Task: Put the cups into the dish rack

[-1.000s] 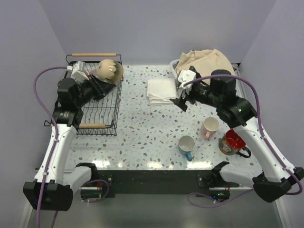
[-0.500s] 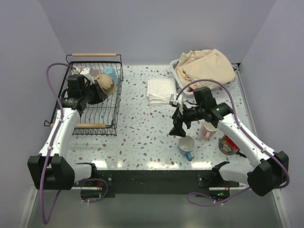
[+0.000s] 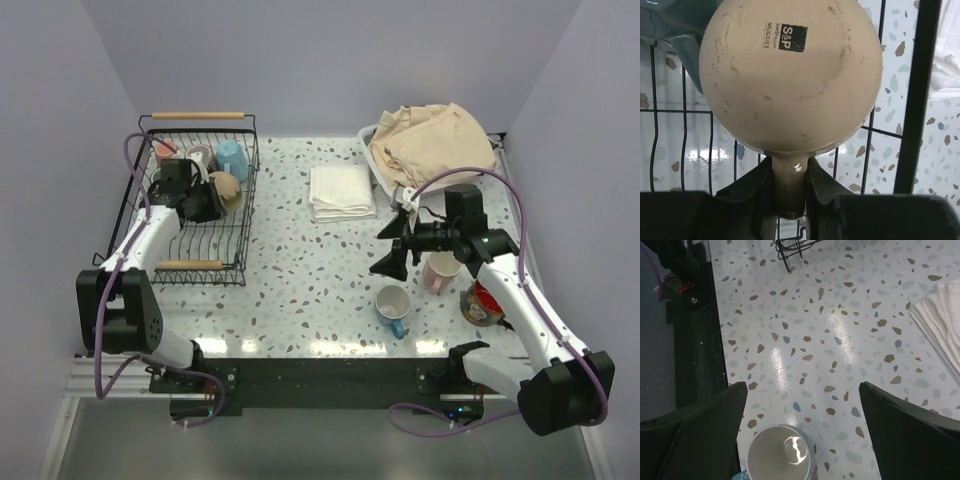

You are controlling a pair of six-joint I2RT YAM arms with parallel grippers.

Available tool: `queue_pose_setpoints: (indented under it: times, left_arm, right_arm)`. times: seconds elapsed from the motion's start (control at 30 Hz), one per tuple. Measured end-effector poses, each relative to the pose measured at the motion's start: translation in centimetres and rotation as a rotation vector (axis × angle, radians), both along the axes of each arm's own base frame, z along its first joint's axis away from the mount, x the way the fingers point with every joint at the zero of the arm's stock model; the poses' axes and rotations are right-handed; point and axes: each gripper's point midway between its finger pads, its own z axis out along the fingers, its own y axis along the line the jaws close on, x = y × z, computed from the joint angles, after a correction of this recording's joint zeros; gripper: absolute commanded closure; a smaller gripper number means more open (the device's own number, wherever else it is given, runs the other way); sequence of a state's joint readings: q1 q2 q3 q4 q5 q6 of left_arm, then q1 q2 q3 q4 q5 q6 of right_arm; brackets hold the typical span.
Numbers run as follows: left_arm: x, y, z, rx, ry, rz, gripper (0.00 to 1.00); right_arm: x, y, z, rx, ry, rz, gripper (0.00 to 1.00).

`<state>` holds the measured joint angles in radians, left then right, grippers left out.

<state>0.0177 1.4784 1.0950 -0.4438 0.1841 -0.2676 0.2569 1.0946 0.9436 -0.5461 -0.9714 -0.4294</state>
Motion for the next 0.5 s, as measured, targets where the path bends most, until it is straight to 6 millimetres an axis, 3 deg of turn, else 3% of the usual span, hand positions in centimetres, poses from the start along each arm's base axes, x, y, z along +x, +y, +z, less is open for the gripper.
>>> queue_pose_setpoints:
  times: [0.3,0.5]
  left_arm:
    - [1.0,0.2,-4.1,0.011,0.083,0.009,1.00]
    - [2.2,-0.2,-4.8,0.021,0.080,0.001,0.95]
  right_arm:
    - [0.2,-0.3,0.7,0.024,-0.011,-0.013,0.01]
    - [0.2,-0.4,0.7,0.028,-0.007,-0.017,0.01]
